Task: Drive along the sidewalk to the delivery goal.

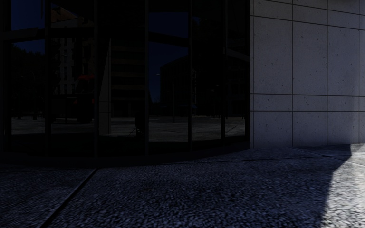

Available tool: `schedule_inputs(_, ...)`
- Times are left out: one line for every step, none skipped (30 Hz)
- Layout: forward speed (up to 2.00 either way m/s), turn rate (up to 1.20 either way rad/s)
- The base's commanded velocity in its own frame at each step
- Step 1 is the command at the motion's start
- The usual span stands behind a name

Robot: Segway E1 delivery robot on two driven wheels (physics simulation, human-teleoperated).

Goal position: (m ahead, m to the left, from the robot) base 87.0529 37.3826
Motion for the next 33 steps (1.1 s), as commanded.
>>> schedule_inputs(0.0, 0.0)
schedule_inputs(0.0, 0.0)
schedule_inputs(0.0, 0.0)
schedule_inputs(0.0, 0.0)
schedule_inputs(0.0, 0.0)
schedule_inputs(0.0, 0.0)
schedule_inputs(0.0, 0.0)
schedule_inputs(0.0, 0.0)
schedule_inputs(0.0, 0.0)
schedule_inputs(0.0, 0.0)
schedule_inputs(0.0, 0.0)
schedule_inputs(0.0, 0.0)
schedule_inputs(0.0, 0.0)
schedule_inputs(0.0, 0.0)
schedule_inputs(0.0, 0.0)
schedule_inputs(0.0, 0.0)
schedule_inputs(0.0, 0.0)
schedule_inputs(0.0, 0.0)
schedule_inputs(0.0, 0.0)
schedule_inputs(0.0, 0.0)
schedule_inputs(0.0, 0.0)
schedule_inputs(0.0, 0.0)
schedule_inputs(0.0, 0.0)
schedule_inputs(0.0, 0.0)
schedule_inputs(0.0, 0.0)
schedule_inputs(0.0, 0.0)
schedule_inputs(0.0, 0.0)
schedule_inputs(0.0, 0.0)
schedule_inputs(0.0, 0.0)
schedule_inputs(0.0, 0.0)
schedule_inputs(0.05, 0.0)
schedule_inputs(0.05, 0.0)
schedule_inputs(0.09, 0.0)
